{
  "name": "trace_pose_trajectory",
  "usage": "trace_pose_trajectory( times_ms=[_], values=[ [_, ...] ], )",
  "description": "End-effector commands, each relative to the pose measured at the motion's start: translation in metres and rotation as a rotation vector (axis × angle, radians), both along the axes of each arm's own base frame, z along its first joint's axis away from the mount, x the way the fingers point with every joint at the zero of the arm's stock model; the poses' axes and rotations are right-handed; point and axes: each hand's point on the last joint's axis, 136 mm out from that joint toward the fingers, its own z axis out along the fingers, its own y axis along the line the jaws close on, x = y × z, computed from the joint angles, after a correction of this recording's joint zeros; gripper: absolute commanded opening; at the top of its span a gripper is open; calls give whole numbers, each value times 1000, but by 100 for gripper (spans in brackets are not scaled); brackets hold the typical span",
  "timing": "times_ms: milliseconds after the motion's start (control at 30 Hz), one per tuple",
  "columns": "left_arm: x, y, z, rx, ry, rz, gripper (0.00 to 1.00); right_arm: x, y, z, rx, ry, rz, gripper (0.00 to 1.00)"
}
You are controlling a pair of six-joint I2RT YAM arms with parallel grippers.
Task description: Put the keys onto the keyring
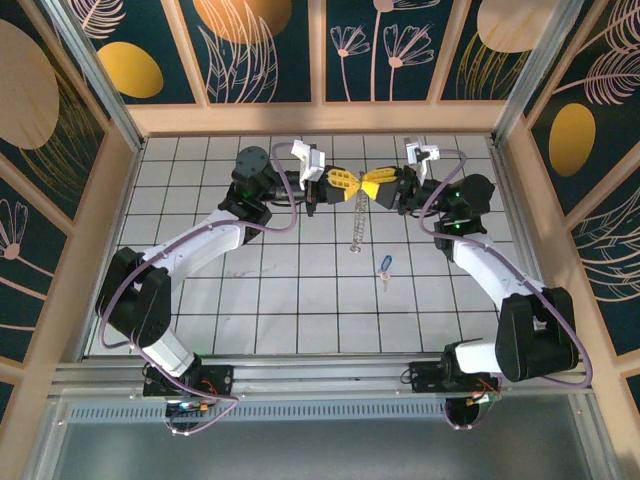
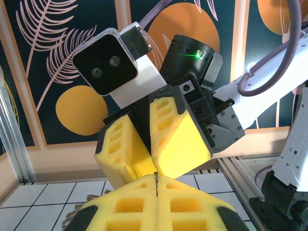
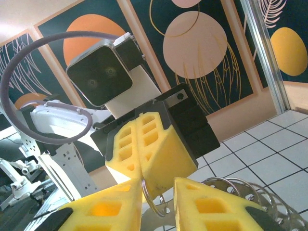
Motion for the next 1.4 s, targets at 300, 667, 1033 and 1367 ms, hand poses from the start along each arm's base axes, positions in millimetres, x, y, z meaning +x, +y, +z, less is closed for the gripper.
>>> trace_pose_trajectory(
  times_ms=[300, 667, 1033, 1367],
  values=[
    [-8, 0, 26, -47, -43, -32, 0, -5, 5, 10, -2, -73, 24, 0],
    [45, 0, 43, -48, 230, 154, 16, 8, -21, 26, 80, -130, -88, 0],
    [39, 12, 61, -198, 369, 83, 38, 6, -37, 59, 266, -207, -140, 0],
    [41, 7, 55, -248, 506, -29, 38, 11, -36, 77, 361, -224, -154, 0]
  ],
)
